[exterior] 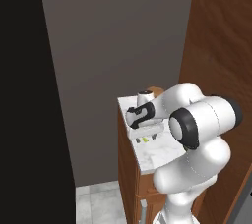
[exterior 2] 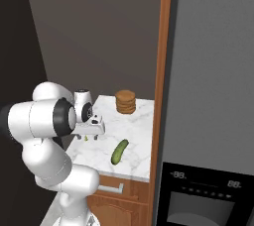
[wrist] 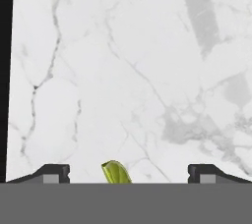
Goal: Place the lemon wedge and cucumber inside the fridge drawer. Close the drawer after placing the vegetables.
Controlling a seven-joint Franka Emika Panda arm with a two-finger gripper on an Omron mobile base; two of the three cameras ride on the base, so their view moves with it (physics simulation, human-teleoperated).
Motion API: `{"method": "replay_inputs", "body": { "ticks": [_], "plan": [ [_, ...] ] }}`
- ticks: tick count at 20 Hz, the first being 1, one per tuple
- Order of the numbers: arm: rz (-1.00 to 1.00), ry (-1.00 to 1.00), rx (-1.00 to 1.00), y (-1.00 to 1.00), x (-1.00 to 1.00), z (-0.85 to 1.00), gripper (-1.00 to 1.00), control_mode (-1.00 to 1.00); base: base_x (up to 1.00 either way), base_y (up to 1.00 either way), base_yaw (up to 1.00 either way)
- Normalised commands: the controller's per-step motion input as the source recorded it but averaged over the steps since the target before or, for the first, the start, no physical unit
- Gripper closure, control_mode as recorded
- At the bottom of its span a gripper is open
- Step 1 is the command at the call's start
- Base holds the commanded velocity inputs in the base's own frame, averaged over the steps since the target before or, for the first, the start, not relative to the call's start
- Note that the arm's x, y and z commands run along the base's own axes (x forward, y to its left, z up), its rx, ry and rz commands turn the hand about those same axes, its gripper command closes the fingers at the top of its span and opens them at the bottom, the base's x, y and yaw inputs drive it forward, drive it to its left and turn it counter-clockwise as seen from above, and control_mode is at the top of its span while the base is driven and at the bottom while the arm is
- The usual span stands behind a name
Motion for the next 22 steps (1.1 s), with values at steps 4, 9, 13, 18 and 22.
{"method": "replay_inputs", "body": {
  "ticks": [4, 9, 13, 18, 22],
  "plan": [
    [0.0, 0.0, 0.0, 0.0, -0.27, -0.47, 1.0, -1.0, 0.0, 0.0, 0.0],
    [0.02, 0.0, 0.0, -0.01, -0.12, -0.5, 1.0, -1.0, 0.0, 0.0, 0.0],
    [0.09, 0.0, 0.03, -0.07, -0.13, -0.65, 1.0, -1.0, 0.0, 0.0, 0.0],
    [0.08, 0.0, 0.08, -0.3, -0.32, -0.61, 1.0, -1.0, 0.0, 0.0, 0.0],
    [0.07, 0.0, 0.03, -0.24, -0.21, -0.6, 1.0, -1.0, 0.0, 0.0, 0.0]
  ]
}}
